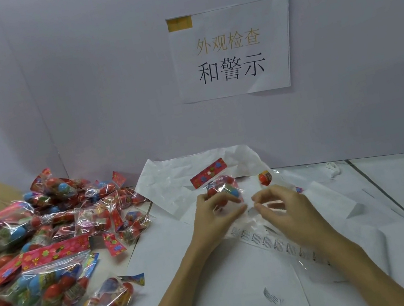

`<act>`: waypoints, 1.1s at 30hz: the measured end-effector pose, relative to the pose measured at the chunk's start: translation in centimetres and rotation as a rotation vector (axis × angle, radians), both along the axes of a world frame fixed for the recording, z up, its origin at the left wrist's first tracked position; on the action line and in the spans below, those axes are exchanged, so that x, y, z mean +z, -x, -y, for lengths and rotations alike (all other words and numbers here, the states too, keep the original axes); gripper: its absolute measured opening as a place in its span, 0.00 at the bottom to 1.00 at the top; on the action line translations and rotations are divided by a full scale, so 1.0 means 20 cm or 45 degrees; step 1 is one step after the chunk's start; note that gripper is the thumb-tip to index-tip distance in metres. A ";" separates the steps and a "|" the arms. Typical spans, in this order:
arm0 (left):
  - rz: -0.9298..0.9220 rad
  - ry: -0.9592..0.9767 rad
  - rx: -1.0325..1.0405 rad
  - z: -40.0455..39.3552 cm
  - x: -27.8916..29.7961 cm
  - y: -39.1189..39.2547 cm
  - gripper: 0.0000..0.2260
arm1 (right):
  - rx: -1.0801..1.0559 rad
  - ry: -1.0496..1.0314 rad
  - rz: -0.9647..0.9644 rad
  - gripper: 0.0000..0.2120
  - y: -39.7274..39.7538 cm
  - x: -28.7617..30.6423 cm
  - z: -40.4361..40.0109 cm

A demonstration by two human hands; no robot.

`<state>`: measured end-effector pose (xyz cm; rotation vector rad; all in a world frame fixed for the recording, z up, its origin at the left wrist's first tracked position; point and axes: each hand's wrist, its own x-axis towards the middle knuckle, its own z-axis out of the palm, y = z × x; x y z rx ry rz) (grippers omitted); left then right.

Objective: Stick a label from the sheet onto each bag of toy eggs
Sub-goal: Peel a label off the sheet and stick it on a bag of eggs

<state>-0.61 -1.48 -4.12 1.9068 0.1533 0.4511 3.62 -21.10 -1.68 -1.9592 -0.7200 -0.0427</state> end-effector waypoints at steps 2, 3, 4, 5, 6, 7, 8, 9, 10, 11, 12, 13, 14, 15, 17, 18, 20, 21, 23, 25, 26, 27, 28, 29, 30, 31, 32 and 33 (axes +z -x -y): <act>0.074 0.135 0.058 0.00 0.03 0.01 0.04 | -0.002 -0.310 -0.169 0.03 0.00 0.02 0.00; 0.114 0.158 0.057 -0.01 0.05 0.01 0.05 | 0.016 -0.454 -0.274 0.02 0.00 0.03 0.00; 0.150 0.200 0.027 -0.01 0.06 0.01 0.07 | 0.037 -0.576 -0.374 0.02 0.00 0.04 0.00; 0.185 0.272 -0.017 0.00 0.08 0.02 0.08 | 0.055 -0.672 -0.460 0.02 0.00 0.05 0.00; 0.214 0.345 -0.062 0.00 0.09 0.03 0.08 | 0.069 -0.746 -0.532 0.03 0.00 0.06 0.00; 0.238 0.396 -0.098 0.01 0.10 0.03 0.08 | 0.077 -0.804 -0.587 0.05 0.00 0.06 0.00; 0.250 0.422 -0.119 0.02 0.10 0.04 0.08 | 0.086 -0.852 -0.628 0.08 0.00 0.07 0.00; 0.253 0.425 -0.133 0.04 0.10 0.04 0.08 | 0.102 -0.900 -0.660 0.11 0.00 0.08 0.00; 0.252 0.419 -0.143 0.05 0.10 0.04 0.07 | 0.127 -0.950 -0.685 0.13 0.00 0.09 0.00; 0.253 0.411 -0.152 0.06 0.09 0.04 0.07 | 0.150 -0.998 -0.704 0.16 0.00 0.10 0.00; 0.259 0.411 -0.169 0.07 0.09 0.04 0.06 | 0.162 -1.038 -0.715 0.18 0.00 0.11 0.01; 0.265 0.422 -0.200 0.08 0.10 0.04 0.07 | 0.159 -1.069 -0.718 0.20 0.00 0.11 0.01; 0.267 0.430 -0.228 0.09 0.10 0.05 0.12 | 0.149 -1.094 -0.716 0.21 0.00 0.12 0.01; 0.262 0.433 -0.244 0.09 0.10 0.05 0.19 | 0.141 -1.112 -0.707 0.22 0.00 0.12 0.01; 0.214 0.445 -0.240 0.11 0.09 0.05 0.35 | 0.150 -1.133 -0.677 0.22 0.00 0.12 0.01; 0.187 0.475 -0.247 0.11 0.09 0.05 0.40 | 0.158 -1.125 -0.657 0.22 0.01 0.12 0.01; 0.180 0.604 -0.297 0.12 0.09 0.05 0.41 | 0.164 -1.026 -0.588 0.20 0.02 0.12 -0.01; 0.188 0.673 -0.317 0.13 0.09 0.05 0.38 | 0.168 -0.947 -0.540 0.19 0.03 0.11 -0.01; 0.205 0.746 -0.314 0.15 0.09 0.06 0.30 | 0.192 -0.818 -0.450 0.16 0.05 0.09 -0.02; 0.209 0.729 -0.281 0.16 0.09 0.06 0.26 | 0.212 -0.768 -0.410 0.15 0.06 0.08 -0.03; 0.207 0.728 -0.275 0.15 0.09 0.06 0.26 | 0.213 -0.768 -0.406 0.16 0.06 0.08 -0.03; 0.205 0.741 -0.278 0.14 0.09 0.06 0.25 | 0.205 -0.783 -0.410 0.16 0.06 0.07 -0.04; 0.203 0.768 -0.285 0.14 0.09 0.06 0.25 | 0.184 -0.803 -0.419 0.17 0.05 0.07 -0.04; 0.199 0.803 -0.292 0.13 0.09 0.06 0.25 | 0.151 -0.819 -0.427 0.18 0.05 0.07 -0.04; 0.192 0.840 -0.296 0.12 0.09 0.05 0.26 | 0.107 -0.824 -0.430 0.19 0.04 0.07 -0.04; 0.181 0.874 -0.300 0.12 0.10 0.05 0.28 | 0.067 -0.820 -0.424 0.21 0.03 0.06 -0.04; 0.171 0.899 -0.304 0.12 0.10 0.05 0.30 | 0.038 -0.811 -0.408 0.22 0.03 0.06 -0.05; 0.167 0.915 -0.310 0.12 0.10 0.04 0.32 | 0.020 -0.793 -0.384 0.23 0.03 0.06 -0.05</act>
